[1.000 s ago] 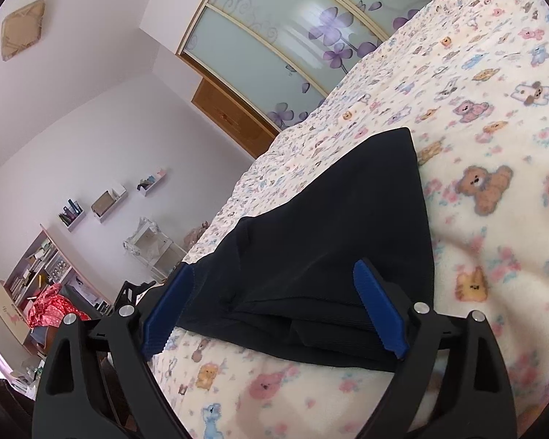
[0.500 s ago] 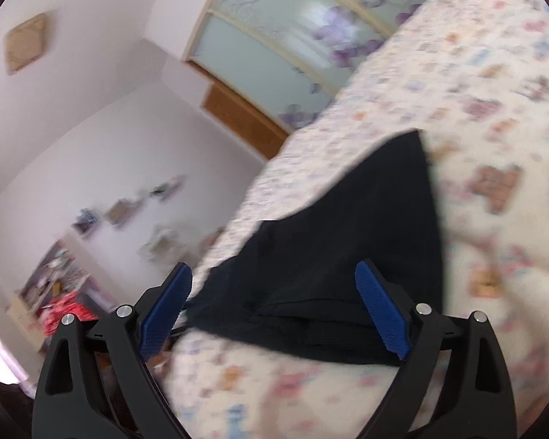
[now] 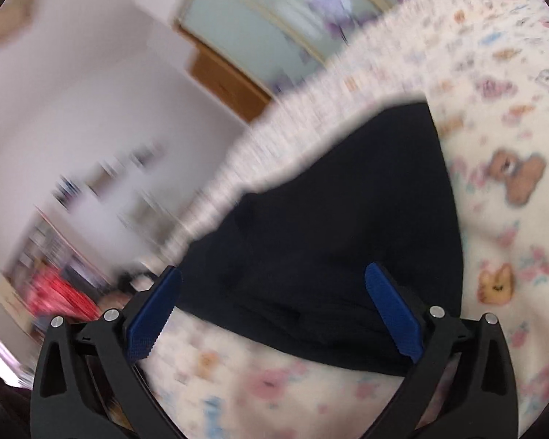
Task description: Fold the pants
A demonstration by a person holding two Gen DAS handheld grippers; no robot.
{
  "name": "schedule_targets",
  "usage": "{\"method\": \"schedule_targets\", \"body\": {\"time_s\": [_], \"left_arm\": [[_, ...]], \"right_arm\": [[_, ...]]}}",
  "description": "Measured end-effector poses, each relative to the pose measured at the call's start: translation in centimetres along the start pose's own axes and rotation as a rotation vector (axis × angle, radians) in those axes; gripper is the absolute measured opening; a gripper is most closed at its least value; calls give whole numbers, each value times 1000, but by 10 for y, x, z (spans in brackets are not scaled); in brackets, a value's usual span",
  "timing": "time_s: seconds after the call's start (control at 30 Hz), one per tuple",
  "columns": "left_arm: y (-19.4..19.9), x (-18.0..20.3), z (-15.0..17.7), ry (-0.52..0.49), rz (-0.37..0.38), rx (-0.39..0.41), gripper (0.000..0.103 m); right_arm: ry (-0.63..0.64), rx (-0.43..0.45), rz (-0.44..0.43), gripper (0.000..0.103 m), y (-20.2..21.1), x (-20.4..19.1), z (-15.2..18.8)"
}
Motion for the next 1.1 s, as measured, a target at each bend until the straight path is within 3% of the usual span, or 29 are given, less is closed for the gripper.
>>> {"method": "schedule_targets", "body": {"time_s": [0.07,0.23,0.33,0.47,0.57,0.67,0.77,0.87,0.9,1.0,1.1], "left_arm": [[7,20,0,-81,-17,23,13],[17,85,10,-307,-79,71,12],[14,124,24,-428,-97,87,12],[9,178,65,-615,-103,102,12],[4,211,103,-748,-94,98,12],[-5,248,163,-941,-78,84,12],[-21,268,243,-1146,-30,16,13],[-45,268,334,-1333,29,-123,14],[-61,258,371,-1391,33,-210,14],[-100,224,427,-1467,-50,-337,14],[-108,209,441,-1508,-50,-279,15]], "right_arm": [[34,-11,42,102,1,-7,0],[-65,55,-49,102,50,-2,-7],[-62,118,-37,102,87,7,-7],[-127,224,-64,102,120,30,-6],[-190,242,-122,102,124,40,-10],[-191,257,-135,102,127,41,-11],[-211,268,-151,102,128,45,-15],[-234,287,-150,102,132,51,-18],[-239,291,-149,102,133,52,-18],[-247,302,-133,102,136,55,-19],[-253,312,-130,102,138,56,-20]]}}
Point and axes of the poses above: each gripper's, at about its wrist camera, not at the fingertips, and y roughly against the way its jaws point, x to its right, z to its underside, the point moved 4 cm from there along -y, roughly the way its jaws point
